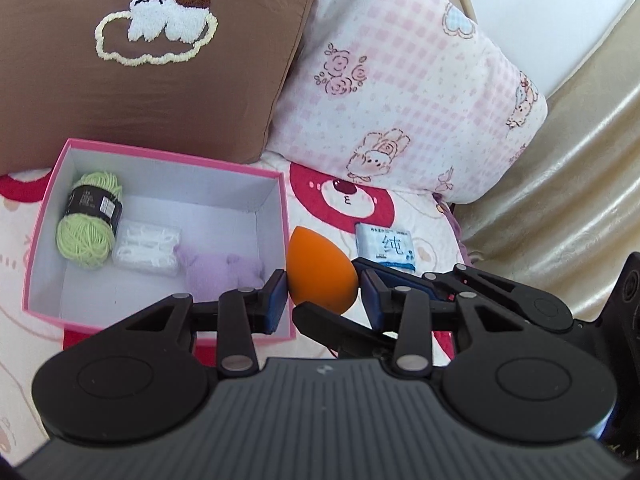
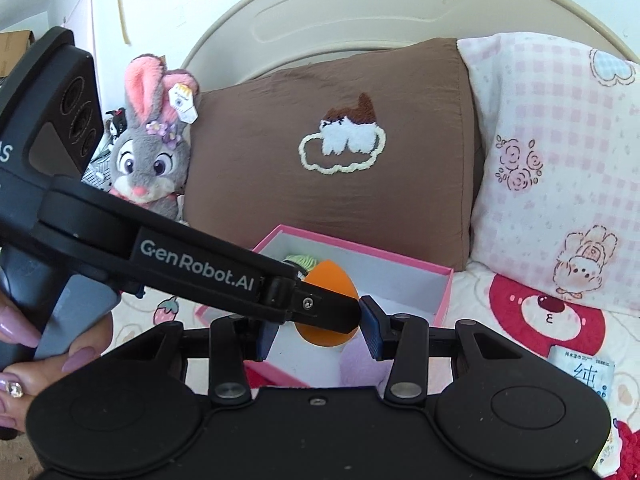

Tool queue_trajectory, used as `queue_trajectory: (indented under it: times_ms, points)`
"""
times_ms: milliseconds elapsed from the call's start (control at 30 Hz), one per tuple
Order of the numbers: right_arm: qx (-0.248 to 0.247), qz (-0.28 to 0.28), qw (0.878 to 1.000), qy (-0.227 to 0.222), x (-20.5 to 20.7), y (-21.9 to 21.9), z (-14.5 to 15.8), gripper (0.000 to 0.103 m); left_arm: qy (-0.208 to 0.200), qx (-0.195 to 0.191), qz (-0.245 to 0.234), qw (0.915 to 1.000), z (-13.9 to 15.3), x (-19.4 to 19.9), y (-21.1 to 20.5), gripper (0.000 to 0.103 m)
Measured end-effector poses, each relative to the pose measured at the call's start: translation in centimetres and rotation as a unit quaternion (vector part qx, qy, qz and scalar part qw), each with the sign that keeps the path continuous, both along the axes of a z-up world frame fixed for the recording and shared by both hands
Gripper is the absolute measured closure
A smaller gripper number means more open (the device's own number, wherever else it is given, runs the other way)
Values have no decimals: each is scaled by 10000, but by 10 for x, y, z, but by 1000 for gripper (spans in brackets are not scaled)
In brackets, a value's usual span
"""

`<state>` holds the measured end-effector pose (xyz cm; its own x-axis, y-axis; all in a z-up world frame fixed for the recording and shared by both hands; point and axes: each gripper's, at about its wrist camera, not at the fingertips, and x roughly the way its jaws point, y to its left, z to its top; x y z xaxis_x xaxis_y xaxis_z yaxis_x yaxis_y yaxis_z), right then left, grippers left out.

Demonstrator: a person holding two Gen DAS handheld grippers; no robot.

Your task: Organize objects

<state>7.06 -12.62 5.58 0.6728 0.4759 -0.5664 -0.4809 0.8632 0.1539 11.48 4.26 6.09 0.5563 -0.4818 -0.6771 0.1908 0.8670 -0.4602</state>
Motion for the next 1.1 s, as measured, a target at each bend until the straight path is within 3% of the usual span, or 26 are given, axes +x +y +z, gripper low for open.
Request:
queue_trajectory:
  times_ms: [500,633,867,1100]
  points:
    - [-382,-156,9984,393,60,16,-46,54,249,-240,105,9993,-61,55,20,66]
    - [-568,-79,9974,430,72,27,-59,54,373,-484,107,9981,-83,70,35,66]
    - [-402,-88,9970,663,96,30,-83,58,581,-916,47,9941,-113,94,57,65]
    - [-633,-13,9958,669,112,39,-103,62,615,-883,177,9940,-136,106,60,65]
